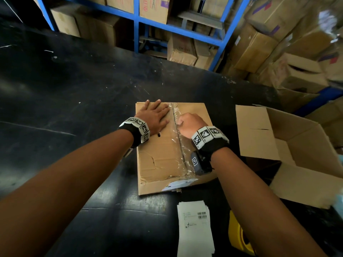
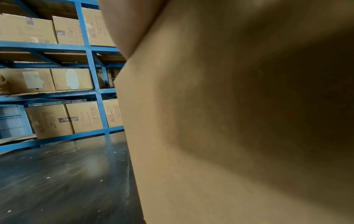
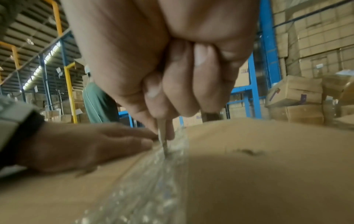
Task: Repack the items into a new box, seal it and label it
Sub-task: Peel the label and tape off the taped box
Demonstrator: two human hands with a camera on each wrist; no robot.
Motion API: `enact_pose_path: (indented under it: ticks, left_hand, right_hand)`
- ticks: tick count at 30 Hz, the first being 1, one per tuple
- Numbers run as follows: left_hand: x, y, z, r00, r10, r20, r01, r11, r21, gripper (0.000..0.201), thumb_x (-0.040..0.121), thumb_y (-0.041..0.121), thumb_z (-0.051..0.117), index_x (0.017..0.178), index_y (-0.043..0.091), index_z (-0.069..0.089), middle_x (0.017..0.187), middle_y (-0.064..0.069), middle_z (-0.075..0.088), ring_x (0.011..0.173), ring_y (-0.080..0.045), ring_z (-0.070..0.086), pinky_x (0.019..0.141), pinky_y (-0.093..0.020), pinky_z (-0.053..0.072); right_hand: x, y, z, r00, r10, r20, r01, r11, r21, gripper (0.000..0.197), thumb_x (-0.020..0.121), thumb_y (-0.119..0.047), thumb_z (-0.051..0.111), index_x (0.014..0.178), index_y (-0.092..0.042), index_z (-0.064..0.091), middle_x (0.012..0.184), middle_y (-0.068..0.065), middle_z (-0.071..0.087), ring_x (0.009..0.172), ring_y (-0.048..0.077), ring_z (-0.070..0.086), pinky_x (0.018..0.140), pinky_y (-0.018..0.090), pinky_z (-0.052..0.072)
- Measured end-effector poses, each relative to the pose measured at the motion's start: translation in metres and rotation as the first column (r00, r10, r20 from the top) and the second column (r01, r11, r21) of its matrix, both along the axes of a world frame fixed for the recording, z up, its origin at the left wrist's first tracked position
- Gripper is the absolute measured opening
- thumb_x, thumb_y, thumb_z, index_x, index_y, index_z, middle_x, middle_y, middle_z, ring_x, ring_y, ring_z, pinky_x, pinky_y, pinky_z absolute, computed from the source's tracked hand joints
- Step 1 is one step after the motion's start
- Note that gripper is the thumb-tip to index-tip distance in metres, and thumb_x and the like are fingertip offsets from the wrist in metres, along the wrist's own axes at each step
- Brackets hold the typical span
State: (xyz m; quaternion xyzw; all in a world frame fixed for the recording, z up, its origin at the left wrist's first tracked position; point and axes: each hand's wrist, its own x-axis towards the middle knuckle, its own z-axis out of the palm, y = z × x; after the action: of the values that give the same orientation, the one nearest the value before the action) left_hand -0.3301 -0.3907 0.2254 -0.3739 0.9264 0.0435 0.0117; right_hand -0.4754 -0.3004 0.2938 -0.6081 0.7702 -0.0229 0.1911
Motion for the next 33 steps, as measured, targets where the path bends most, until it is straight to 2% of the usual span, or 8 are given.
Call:
enact_pose_path:
  ticks: [5, 10, 14, 16, 20, 24, 28, 33]
  left_hand:
    - [-0.001, 0.005, 0.002, 1.0, 0.015, 0.01, -0.015, 1.0, -0.013, 0.059, 0.097, 0.051, 0.017, 0.15, 0.024, 0.014, 0.159, 0.006, 0.013, 0.147, -0.021, 0.005, 0.118, -0.051, 0.005]
    - [0.008, 0.038, 0.007, 0.999, 0.017, -0.036, -0.018, 0.999, -0.042, 0.055, 0.097, 0.047, 0.022, 0.146, 0.023, 0.026, 0.155, -0.001, 0.026, 0.143, -0.026, 0.021, 0.116, -0.05, 0.018]
    - [0.03, 0.078, -0.002, 1.0, -0.027, -0.011, 0.027, 0.999, -0.036, 0.079, 0.084, 0.069, 0.008, 0.15, 0.026, 0.015, 0.159, -0.001, 0.013, 0.146, -0.024, 0.011, 0.118, -0.05, 0.006]
    - [0.032, 0.082, -0.004, 1.0, -0.023, -0.009, 0.023, 0.999, -0.042, 0.085, 0.079, 0.073, 0.002, 0.15, 0.027, 0.011, 0.16, 0.001, 0.011, 0.147, -0.022, 0.007, 0.118, -0.047, 0.001]
    - [0.024, 0.083, -0.004, 0.999, -0.024, 0.028, 0.025, 0.999, -0.041, 0.077, 0.085, 0.071, 0.015, 0.149, 0.028, 0.015, 0.159, 0.002, 0.014, 0.147, -0.022, 0.008, 0.118, -0.048, 0.0]
    - [0.023, 0.084, -0.003, 0.999, -0.009, 0.033, 0.01, 0.999, -0.038, 0.074, 0.086, 0.071, 0.018, 0.148, 0.03, 0.016, 0.159, 0.003, 0.014, 0.147, -0.021, 0.008, 0.118, -0.048, 0.0]
    - [0.022, 0.085, -0.002, 1.0, 0.005, 0.03, -0.004, 0.999, -0.035, 0.076, 0.085, 0.072, 0.014, 0.149, 0.031, 0.017, 0.159, 0.004, 0.014, 0.147, -0.021, 0.007, 0.118, -0.047, -0.001]
    - [0.022, 0.084, -0.001, 1.0, 0.01, 0.03, -0.009, 0.999, -0.04, 0.075, 0.085, 0.071, 0.016, 0.148, 0.031, 0.019, 0.159, 0.004, 0.016, 0.146, -0.021, 0.009, 0.118, -0.047, -0.001]
  right_hand:
    - [-0.001, 0.013, 0.006, 0.999, -0.028, 0.022, 0.028, 1.0, 0.001, 0.015, 0.079, -0.016, 0.057, 0.083, -0.01, 0.07, 0.089, 0.007, 0.071, 0.084, 0.027, 0.066, 0.081, 0.04, 0.057]
    - [0.012, 0.032, -0.003, 1.0, -0.008, -0.023, 0.008, 1.0, 0.008, 0.011, 0.085, -0.015, 0.051, 0.085, -0.011, 0.061, 0.094, 0.011, 0.067, 0.085, 0.032, 0.063, 0.076, 0.035, 0.053]
    - [0.007, 0.045, 0.006, 1.0, 0.014, 0.02, -0.014, 0.999, -0.035, 0.014, 0.087, -0.017, 0.05, 0.094, -0.013, 0.061, 0.092, 0.009, 0.066, 0.084, 0.029, 0.062, 0.079, 0.041, 0.054]
    - [0.005, 0.05, 0.011, 0.999, 0.02, 0.033, -0.019, 1.0, -0.018, 0.014, 0.086, -0.016, 0.05, 0.094, -0.012, 0.061, 0.095, 0.009, 0.066, 0.087, 0.029, 0.061, 0.081, 0.041, 0.053]
    - [0.013, 0.057, 0.011, 1.0, -0.002, -0.021, 0.002, 1.0, 0.005, 0.011, 0.083, -0.014, 0.053, 0.088, -0.009, 0.062, 0.094, 0.01, 0.065, 0.087, 0.031, 0.062, 0.08, 0.038, 0.054]
    - [0.017, 0.07, 0.005, 1.0, -0.026, 0.005, 0.025, 0.997, 0.069, 0.018, 0.081, -0.014, 0.053, 0.063, -0.015, 0.05, 0.081, 0.009, 0.061, 0.079, 0.031, 0.062, 0.071, 0.033, 0.051]
    - [0.013, 0.083, 0.008, 0.996, -0.063, 0.058, 0.06, 0.997, 0.043, 0.014, 0.079, -0.013, 0.053, 0.072, -0.009, 0.065, 0.082, 0.009, 0.069, 0.079, 0.028, 0.065, 0.078, 0.042, 0.057]
    - [0.029, 0.098, -0.001, 0.999, -0.054, -0.006, 0.054, 0.998, 0.016, 0.006, 0.083, -0.012, 0.054, 0.078, -0.011, 0.058, 0.084, 0.008, 0.063, 0.081, 0.03, 0.062, 0.073, 0.034, 0.051]
